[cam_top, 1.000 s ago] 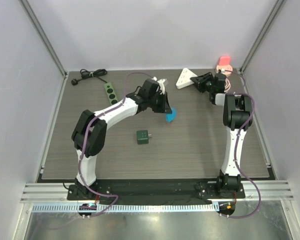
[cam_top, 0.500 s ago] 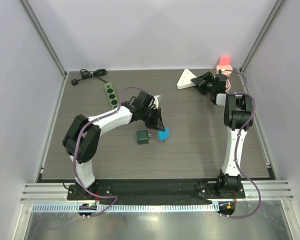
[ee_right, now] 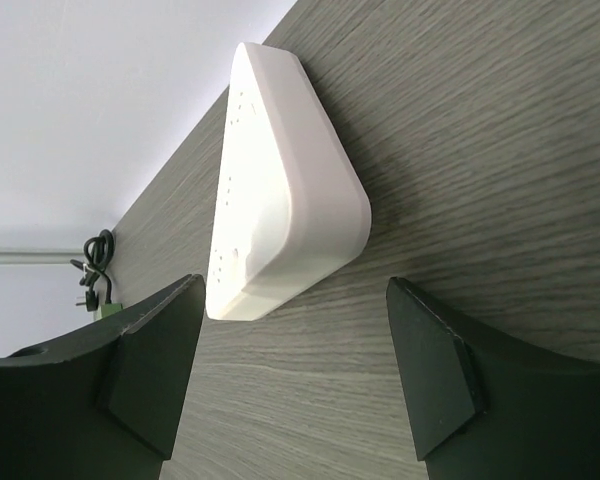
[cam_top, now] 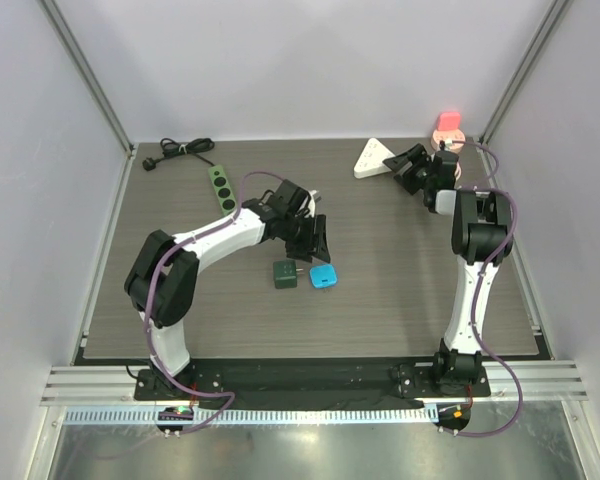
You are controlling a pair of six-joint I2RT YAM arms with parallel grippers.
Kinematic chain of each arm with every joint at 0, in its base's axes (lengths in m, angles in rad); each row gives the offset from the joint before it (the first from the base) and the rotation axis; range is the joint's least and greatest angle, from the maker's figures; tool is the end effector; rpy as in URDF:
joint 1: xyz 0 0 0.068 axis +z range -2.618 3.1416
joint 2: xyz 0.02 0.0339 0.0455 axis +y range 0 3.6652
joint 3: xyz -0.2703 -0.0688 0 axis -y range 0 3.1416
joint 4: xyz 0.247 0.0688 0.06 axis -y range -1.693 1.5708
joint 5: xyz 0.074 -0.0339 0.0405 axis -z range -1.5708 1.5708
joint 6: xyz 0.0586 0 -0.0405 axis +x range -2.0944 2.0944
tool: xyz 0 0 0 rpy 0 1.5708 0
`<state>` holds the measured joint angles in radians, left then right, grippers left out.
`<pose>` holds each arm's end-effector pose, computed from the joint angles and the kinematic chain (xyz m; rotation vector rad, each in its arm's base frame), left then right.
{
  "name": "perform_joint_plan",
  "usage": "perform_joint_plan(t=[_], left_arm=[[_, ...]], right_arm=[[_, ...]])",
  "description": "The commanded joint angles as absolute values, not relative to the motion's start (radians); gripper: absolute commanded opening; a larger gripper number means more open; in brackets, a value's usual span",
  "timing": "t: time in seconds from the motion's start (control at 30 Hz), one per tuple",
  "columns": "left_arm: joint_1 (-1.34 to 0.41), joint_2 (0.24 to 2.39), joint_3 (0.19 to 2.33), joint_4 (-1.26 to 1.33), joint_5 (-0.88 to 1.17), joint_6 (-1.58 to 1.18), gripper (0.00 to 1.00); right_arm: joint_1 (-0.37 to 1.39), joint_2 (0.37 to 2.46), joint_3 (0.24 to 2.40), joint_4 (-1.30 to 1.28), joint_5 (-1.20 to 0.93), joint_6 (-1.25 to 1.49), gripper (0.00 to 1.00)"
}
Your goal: Pull the plug off the socket
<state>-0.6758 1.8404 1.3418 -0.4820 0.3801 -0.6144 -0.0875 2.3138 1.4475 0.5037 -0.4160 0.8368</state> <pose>0.3056 -0.2729 0.2019 0.2448 2.7400 -0.9241 0.5279 -0.0225 0.1180 0.6268 1.9072 0.8919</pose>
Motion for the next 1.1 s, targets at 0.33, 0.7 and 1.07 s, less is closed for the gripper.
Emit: perform_joint_plan(t=[0.33, 0.7, 1.07], left_arm=[[-0.684, 1.637, 1.355, -0.568, 0.267, -0.552, 0.55], [-0.683, 1.464, 1.213, -0.566, 0.242, -0.531, 0.6], [-0.683, 1.459, 1.121, -0.453, 0.374, -0.569, 0.59]], right_arm=[[-0.084, 2.184, 1.329, 0.417, -0.345, 0.741, 0.79], [-0.052, 2.112, 1.289, 0.365, -0.281, 0.71, 0.8], [-0.06, 1.97, 1.201, 0.221, -0.299, 0.663, 0.81]])
